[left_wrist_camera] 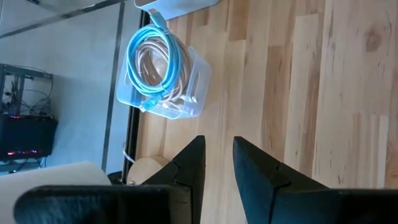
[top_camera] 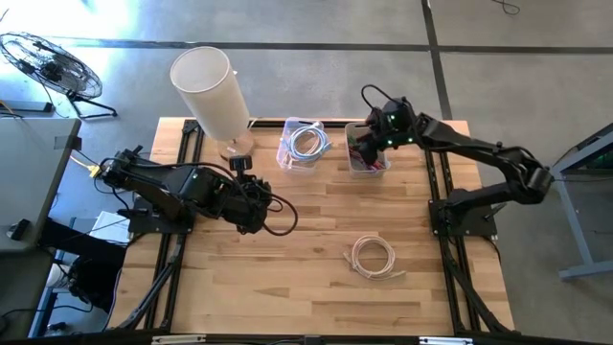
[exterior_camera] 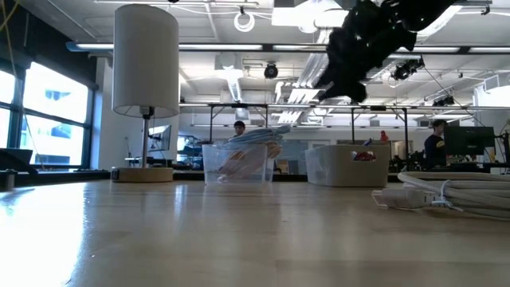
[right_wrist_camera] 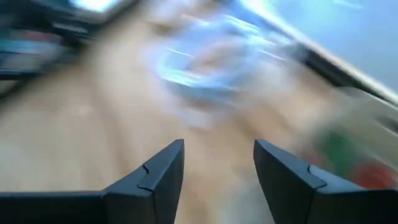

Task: Pick & Place USB Port
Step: Put the light yellow hdmi cable into the transparent bin

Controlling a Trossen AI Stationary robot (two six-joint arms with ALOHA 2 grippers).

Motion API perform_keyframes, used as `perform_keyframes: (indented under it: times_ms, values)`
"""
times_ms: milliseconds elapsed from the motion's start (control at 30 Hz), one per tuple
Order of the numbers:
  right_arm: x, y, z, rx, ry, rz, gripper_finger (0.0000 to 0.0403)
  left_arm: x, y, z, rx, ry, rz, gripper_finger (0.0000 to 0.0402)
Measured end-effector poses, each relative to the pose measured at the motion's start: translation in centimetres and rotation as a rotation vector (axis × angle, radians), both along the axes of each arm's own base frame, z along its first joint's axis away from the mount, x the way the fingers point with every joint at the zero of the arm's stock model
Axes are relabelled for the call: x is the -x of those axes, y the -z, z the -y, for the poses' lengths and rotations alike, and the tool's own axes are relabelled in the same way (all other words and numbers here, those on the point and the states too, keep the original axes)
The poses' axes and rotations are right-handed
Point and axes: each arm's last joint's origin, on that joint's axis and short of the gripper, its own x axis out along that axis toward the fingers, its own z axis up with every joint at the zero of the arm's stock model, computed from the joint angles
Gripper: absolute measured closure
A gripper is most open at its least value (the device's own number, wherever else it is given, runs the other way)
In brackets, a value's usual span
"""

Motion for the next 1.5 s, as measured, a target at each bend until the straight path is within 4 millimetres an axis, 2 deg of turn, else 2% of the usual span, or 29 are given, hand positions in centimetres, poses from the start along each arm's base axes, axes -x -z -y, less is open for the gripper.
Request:
perform_keyframes:
  times_ms: [200,433,567,733,867,1033,1267,1500]
  values:
    - [-1.0,-3.5,-2.4,-0.014,-0.376,0.337,0.022,-0.1,0.0,0.1,0.035,-0.013,0.016,0.0323]
    - [-0.1,-7.6,-6.2,0.096,-0.607,0.556,0.0251,-0.1,0.1,0.2,0.096,-0.001,-0.001,0.0323]
    - [0.8,-9.1,-8.2,0.174,-0.701,0.629,0.0262,-0.1,0.1,0.3,0.12,-0.021,0.012,0.0323]
    - [1.2,-9.7,-9.6,0.179,-0.745,0.654,0.0261,-0.2,0.0,0.3,0.119,-0.011,0.026,0.0323]
    - [1.0,-9.7,-10.7,0.018,-0.774,0.638,0.0263,-0.3,-0.1,0.2,0.074,-0.029,0.052,0.0323]
    - [1.0,-9.8,-12.7,-0.109,-0.907,0.626,0.0263,-0.7,-0.2,0.3,0.064,-0.02,0.087,0.0323]
    - [4.0,-11.0,-16.1,-0.254,-1.097,0.603,0.0264,-0.7,-0.3,0.3,0.062,-0.011,0.091,0.0323]
    - [7.1,-10.5,-18.5,-0.159,-1.064,0.533,0.0264,-1.1,-0.1,0.6,0.11,0.0,0.091,0.0323]
